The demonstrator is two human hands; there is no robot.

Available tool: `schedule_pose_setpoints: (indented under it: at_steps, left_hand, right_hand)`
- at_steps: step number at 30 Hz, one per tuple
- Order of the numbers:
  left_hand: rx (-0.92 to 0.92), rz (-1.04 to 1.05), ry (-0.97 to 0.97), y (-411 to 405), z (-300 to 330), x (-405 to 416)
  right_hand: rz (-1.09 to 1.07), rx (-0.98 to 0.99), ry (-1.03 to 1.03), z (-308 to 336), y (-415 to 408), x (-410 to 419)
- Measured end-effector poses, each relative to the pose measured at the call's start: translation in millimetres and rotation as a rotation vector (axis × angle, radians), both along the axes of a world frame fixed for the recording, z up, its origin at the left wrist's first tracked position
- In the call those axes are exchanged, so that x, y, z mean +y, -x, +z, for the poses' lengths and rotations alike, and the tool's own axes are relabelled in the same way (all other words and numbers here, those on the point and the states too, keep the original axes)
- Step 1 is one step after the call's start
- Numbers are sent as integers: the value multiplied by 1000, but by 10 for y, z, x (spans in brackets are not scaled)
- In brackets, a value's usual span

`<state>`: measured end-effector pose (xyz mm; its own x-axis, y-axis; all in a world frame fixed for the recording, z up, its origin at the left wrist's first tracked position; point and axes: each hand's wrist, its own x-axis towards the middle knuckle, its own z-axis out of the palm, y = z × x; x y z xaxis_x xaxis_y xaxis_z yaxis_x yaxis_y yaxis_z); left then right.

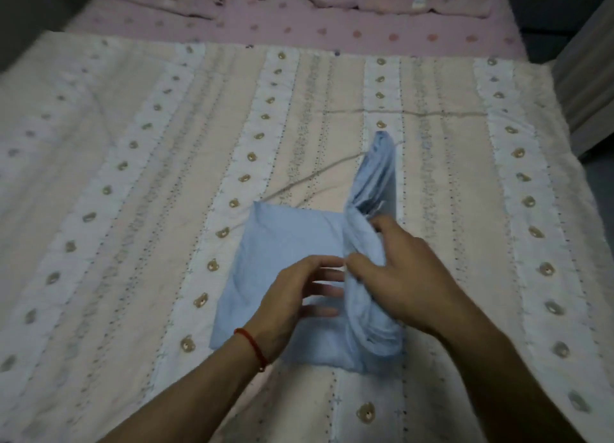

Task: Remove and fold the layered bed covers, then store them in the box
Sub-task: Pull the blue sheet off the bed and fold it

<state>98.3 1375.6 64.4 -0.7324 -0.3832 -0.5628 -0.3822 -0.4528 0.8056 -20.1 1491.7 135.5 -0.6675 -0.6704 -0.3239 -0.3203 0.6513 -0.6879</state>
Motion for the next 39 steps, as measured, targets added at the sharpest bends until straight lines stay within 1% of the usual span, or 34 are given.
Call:
schedule_pose_setpoints:
  at_steps: [1, 3, 4, 5, 6, 7, 8, 10, 11, 12, 13, 14, 16, 17, 18, 19, 21, 22, 23, 25, 26, 28, 30, 32, 33, 36, 39]
  left_hand:
    - [-8, 123, -63, -128, 19, -192]
    - [-65, 281, -168, -333, -79, -526]
    - [-113, 320, -192, -431, -181, -672]
    - [-169, 326, -181, -508, -310, -775]
    - [-252, 294, -125, -560, -438, -840]
    - [-344, 229, -18, -606, -583, -879]
    - [-419, 130, 129, -641, -717, -881]
    - [-502, -33, 454, -652, -867, -858]
    - [-496, -38, 572, -645, -876, -834]
    - [-474, -9, 649, -646, -849, -807]
    - [-441, 49, 708, -652, -805, -775]
    - [-421, 107, 758, -673, -782, -759]
    - [-423, 149, 824, -749, -785, -736]
    - [-438, 132, 831, -782, -841, -737]
    - [-464, 87, 848, -801, -914, -734]
    - [-486, 46, 906, -807, -1004, -742]
    - [-607, -35, 1037, -770, -1168, -791]
    - [-661, -47, 1041, -731, -1198, -833]
    - [-659, -46, 1004, -686, -1197, -862]
    - [-595, -25, 826, -611, -1153, -916]
    - [-593, -39, 726, -580, -1121, -952]
    - [-632, -86, 594, -510, -1013, -1063]
    - [-631, -88, 436, -458, -938, -1190]
    - [-602, -91, 278, -406, -790, -1227]
    - [-575, -102, 217, -401, -711, -1194]
    - [-476, -114, 128, -409, -276, -920]
    - [-370, -129, 130, -431, 219, -548]
  right_hand:
    - [43, 25, -30, -92, -167, -280]
    - [128, 88, -133, -418, -446, -734]
    - [184, 58, -166, -620, -571, -900]
    - [234, -17, -171, -845, -679, -989]
    - [275, -106, -146, -1052, -769, -1006]
    - [309, -160, -99, -1238, -851, -949]
    - [322, -154, -24, -1390, -917, -840]
    - [217, -53, 166, -1610, -959, -558]
    - [134, 18, 250, -1687, -943, -417]
    - [58, 105, 303, -1751, -907, -296]
    - [-3, 196, 310, -1809, -847, -194]
    - [-53, 273, 262, -1848, -771, -112]
    - [-100, 340, 105, -1945, -648, -7]
    - [-95, 321, 33, -2002, -601, 17]
    - [-78, 263, -13, -2065, -587, 35]
    - [-55, 192, -21, -2130, -586, 44]
    - [-63, 77, 58, -2219, -571, 67]
    - [-105, 36, 128, -2225, -553, 69]
    - [-170, 10, 198, -2217, -533, 76]
    - [-344, -79, 294, -2153, -500, 100]
    - [-456, -175, 311, -2125, -476, 97]
    - [-637, -417, 292, -2067, -402, 50]
    - [-686, -610, 283, -2055, -263, 46]
    - [-698, -821, 333, -1978, -118, 91]
    - [-692, -896, 338, -1903, -87, 126]
    - [-701, -1020, 356, -1513, -82, 429]
    - [-750, -1132, 480, -1071, -188, 853]
